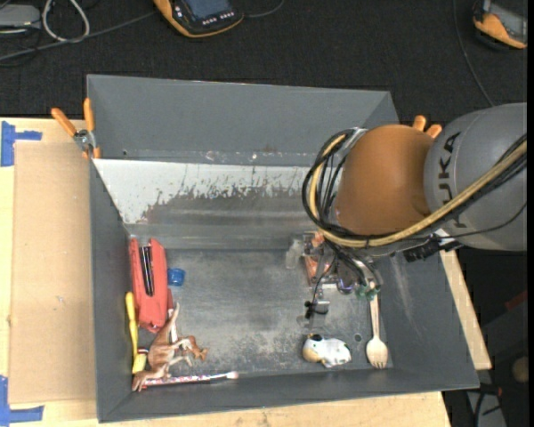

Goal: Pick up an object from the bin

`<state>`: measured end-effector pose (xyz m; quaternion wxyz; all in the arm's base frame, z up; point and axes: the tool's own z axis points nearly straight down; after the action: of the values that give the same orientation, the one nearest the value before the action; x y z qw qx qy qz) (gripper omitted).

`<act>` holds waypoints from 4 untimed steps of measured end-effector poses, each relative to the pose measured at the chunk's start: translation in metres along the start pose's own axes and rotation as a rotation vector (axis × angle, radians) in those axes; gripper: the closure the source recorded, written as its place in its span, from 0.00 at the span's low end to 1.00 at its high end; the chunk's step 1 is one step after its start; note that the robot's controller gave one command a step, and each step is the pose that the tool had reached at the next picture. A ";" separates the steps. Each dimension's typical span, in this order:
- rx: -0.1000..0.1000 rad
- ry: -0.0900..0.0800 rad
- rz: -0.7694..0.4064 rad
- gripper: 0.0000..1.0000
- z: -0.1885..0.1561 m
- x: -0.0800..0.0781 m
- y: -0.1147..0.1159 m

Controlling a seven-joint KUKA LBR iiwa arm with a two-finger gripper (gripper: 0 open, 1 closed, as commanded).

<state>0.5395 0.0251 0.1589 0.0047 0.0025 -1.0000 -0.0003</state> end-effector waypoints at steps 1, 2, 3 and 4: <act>0.000 -0.008 0.001 0.00 -0.004 -0.002 0.000; -0.001 -0.007 0.032 0.00 0.069 0.033 -0.070; -0.004 -0.009 0.122 0.00 0.016 0.004 -0.063; -0.002 -0.009 -0.040 0.00 0.027 0.027 -0.075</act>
Offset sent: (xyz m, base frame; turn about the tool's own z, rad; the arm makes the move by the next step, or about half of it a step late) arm -0.0358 -0.0751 -0.0715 0.0333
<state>0.5122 -0.0502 0.1321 0.0000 0.0228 -0.9997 -0.0017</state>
